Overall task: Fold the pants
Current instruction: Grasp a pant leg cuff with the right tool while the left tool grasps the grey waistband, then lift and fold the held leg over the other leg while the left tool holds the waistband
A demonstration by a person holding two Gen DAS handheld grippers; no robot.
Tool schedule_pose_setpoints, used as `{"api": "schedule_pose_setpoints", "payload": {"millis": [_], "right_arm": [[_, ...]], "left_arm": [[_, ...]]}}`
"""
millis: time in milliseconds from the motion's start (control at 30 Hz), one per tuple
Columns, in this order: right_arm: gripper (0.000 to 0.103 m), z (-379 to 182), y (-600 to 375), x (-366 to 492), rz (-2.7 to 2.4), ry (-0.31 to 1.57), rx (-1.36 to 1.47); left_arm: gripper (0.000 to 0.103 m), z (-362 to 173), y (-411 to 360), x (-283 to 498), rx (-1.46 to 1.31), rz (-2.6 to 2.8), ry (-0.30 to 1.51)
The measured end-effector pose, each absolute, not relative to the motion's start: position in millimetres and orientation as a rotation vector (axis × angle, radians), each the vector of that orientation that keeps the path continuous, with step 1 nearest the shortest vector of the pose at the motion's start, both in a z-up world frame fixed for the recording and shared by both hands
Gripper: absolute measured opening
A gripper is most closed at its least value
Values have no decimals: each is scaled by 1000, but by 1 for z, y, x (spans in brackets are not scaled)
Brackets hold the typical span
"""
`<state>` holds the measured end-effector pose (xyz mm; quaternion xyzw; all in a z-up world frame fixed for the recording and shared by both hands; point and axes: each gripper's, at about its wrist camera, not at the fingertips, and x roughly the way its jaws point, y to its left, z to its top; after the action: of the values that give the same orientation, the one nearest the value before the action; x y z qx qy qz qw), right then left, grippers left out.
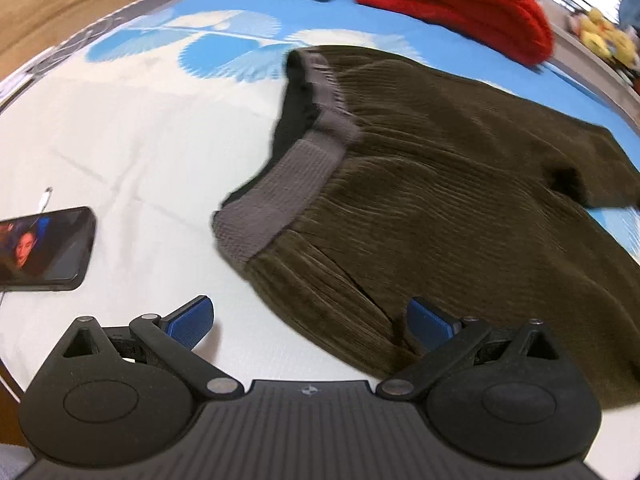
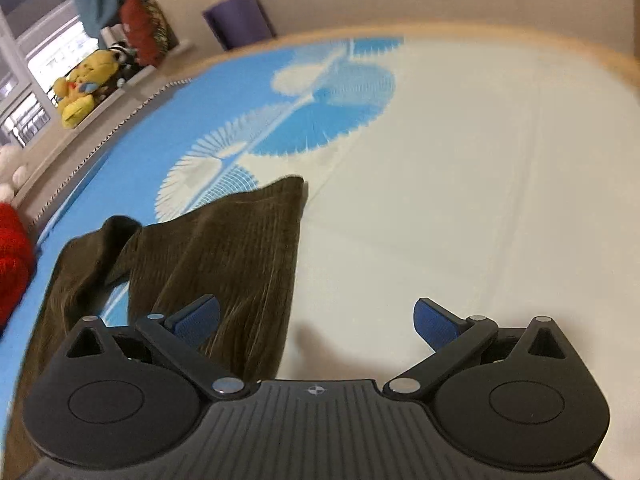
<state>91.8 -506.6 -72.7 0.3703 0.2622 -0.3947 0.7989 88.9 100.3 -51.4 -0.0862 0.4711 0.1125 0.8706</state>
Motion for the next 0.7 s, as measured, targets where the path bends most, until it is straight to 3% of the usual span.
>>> {"api": "schedule_pose_setpoints", "payload": {"millis": [67, 267, 333, 400, 433, 467, 500, 533, 567, 700], "right_arm": [[96, -88, -524, 95, -810, 538, 901], [96, -109, -531, 125, -713, 446, 973], [77, -113, -528, 134, -628, 427, 971], [38, -116, -526, 146, -620, 460, 948], [17, -116, -524, 146, -648, 464, 924], [9, -116, -522, 145, -675, 474, 911], [9, -117, -523, 144, -693, 484, 902], [9, -116, -523, 140, -697, 478, 898], [8, -112, -524, 135, -712, 469, 885], [7, -88, -522, 119, -779, 445, 833]], "left_arm": [[103, -53, 102, 93, -181, 257, 988], [103, -67, 93, 105, -193, 253, 1052], [100, -69, 90, 107, -211, 247, 1056], [83, -64, 89, 105, -245, 251, 1026], [69, -62, 90, 104, -265, 251, 1011], [56, -59, 93, 103, -289, 267, 984], [47, -57, 97, 101, -307, 289, 959], [29, -56, 97, 103, -314, 306, 954], [17, -56, 100, 103, -307, 334, 962], [13, -53, 104, 102, -308, 331, 983]]}}
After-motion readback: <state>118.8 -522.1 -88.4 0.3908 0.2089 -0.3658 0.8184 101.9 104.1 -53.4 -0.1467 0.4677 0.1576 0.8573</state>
